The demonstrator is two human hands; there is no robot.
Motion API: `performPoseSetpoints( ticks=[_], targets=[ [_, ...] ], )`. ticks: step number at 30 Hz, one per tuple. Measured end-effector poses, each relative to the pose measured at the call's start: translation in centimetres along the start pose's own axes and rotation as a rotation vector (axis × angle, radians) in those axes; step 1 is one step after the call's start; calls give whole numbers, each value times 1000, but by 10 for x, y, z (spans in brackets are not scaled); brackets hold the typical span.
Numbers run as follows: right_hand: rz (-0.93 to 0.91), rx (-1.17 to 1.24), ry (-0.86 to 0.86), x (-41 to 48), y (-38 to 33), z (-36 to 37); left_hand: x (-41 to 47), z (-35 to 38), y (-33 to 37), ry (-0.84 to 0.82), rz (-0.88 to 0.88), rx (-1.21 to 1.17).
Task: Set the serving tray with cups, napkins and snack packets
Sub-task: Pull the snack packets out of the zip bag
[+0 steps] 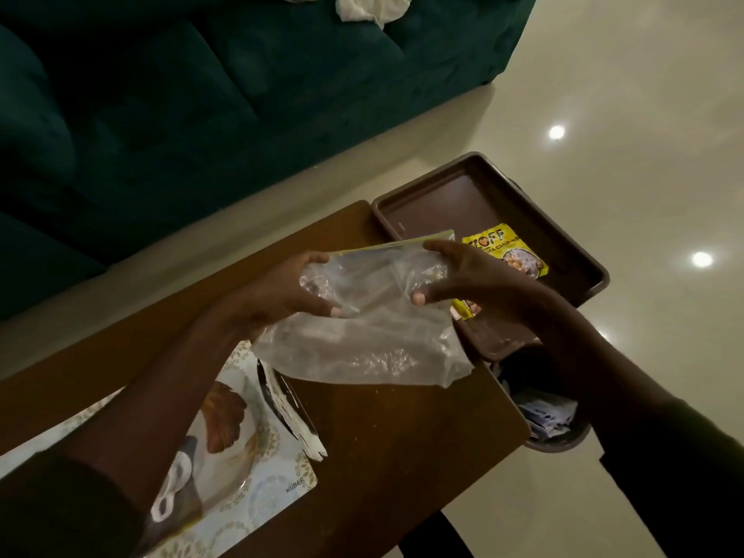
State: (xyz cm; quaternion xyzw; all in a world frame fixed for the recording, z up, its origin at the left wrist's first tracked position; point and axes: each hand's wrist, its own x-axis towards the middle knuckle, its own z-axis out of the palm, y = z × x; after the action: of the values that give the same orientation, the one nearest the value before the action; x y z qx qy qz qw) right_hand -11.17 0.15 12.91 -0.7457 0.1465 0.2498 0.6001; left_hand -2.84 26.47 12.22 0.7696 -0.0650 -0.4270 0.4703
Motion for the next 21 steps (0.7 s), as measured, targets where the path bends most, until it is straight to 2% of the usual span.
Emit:
performPoseSetpoints(
  ticks=[1,3,5,8,10,11,12,14,15,16,18,20,21],
  targets=[
    [25,-159,23,-2,-2,1,0,3,-1,64,19,-45],
    [53,-563,187,0,2,5,2,11,-2,293,87,-53],
    [-83,-741,427,4,8,5,6,19,0,535,154,92],
    [-172,-698,661,9,15,-4,8,32,3,733,185,317],
    [-186,-665,700,12,21,-8,11,39,2,805,206,440],
    [-190,-528,697,11,22,-5,13,42,2,833,228,457],
    [-196,-300,649,8,22,-3,14,44,3,850,258,439],
    [-220,200,370,0,24,5,15,49,7,863,290,384],
    [-233,325,235,-3,28,10,15,50,8,866,286,360],
    [-219,323,152,-5,33,16,14,51,8,866,269,335],
    [-151,55,202,-7,41,30,12,57,8,868,210,293],
    [-111,-192,467,-1,48,46,9,67,7,868,165,283],
    [-145,-204,617,1,47,52,8,74,7,858,151,281]
  ],
)
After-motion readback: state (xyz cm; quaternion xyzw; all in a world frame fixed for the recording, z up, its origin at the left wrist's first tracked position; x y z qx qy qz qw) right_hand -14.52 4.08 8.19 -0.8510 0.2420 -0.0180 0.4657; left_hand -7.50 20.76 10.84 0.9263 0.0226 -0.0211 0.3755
